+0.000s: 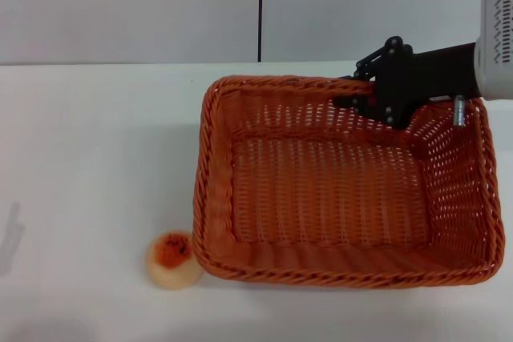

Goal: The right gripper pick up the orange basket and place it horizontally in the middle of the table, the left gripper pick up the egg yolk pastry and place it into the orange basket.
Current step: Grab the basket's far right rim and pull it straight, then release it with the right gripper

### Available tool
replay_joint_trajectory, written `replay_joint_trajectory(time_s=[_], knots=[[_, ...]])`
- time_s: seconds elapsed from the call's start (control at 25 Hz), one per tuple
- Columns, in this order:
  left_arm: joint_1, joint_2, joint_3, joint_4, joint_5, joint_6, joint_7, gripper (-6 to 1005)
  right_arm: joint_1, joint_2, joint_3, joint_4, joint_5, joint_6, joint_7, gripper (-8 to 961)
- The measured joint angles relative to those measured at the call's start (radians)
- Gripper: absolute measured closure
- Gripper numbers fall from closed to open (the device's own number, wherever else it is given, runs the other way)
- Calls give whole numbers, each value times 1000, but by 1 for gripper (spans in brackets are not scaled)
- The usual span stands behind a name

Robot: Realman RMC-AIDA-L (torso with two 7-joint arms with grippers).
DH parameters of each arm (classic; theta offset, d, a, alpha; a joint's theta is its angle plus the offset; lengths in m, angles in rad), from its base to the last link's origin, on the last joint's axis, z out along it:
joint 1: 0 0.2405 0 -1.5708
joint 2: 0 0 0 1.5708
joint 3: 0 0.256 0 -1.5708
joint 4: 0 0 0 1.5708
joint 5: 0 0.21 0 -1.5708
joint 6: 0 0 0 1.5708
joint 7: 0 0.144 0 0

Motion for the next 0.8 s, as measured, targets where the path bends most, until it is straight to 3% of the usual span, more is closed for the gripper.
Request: replay_joint_trajectory(time_s=[0.8], knots=[[-13,-2,11,-6,0,-3,62,270,-40,3,-23,-21,63,-20,-8,650]])
